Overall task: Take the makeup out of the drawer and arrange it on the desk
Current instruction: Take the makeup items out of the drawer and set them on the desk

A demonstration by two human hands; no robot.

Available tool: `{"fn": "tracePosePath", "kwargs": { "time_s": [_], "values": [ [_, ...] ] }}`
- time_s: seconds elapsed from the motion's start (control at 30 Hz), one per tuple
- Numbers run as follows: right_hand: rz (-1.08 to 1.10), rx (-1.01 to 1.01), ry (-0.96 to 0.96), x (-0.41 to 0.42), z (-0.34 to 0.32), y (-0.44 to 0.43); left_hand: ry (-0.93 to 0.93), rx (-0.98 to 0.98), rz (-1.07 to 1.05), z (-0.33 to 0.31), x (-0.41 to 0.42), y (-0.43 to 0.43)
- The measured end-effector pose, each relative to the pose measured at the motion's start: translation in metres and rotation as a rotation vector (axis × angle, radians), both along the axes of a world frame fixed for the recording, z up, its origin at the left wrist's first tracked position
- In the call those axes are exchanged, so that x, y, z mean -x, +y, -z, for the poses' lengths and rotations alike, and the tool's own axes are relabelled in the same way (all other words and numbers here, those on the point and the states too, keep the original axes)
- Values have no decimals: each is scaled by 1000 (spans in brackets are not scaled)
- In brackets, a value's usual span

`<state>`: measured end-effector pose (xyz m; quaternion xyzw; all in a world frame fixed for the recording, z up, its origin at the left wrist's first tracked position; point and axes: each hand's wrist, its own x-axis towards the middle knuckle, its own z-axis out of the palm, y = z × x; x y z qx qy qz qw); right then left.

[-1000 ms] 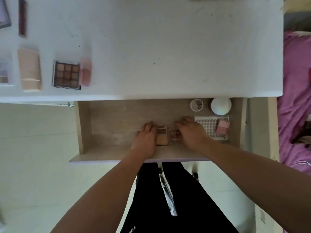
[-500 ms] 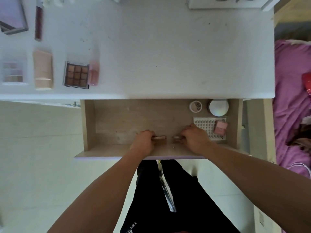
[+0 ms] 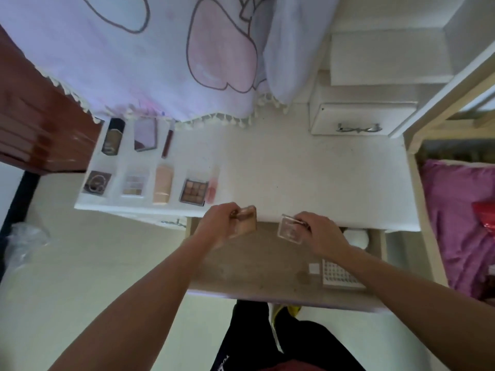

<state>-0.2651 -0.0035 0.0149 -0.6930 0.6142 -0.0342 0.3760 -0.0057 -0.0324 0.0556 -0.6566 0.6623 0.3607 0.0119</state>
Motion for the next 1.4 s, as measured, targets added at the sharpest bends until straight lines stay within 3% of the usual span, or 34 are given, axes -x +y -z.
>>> {"fn": "tracePosePath", "kwargs": {
  "time_s": [0.37, 0.77, 1.17, 1.4],
  "values": [
    [86, -34, 117, -48, -8, -85, -65, -45, 128, 3, -12, -84],
    [152, -69, 239, -49, 15, -105, -220, -55, 285, 25, -19, -113],
    [166, -7, 145, -52, 18, -105, -249, 17, 329, 38, -18, -120],
    [267, 82, 97, -7, 3, -83, -199, 155, 337, 24, 4, -100]
  ]
}}
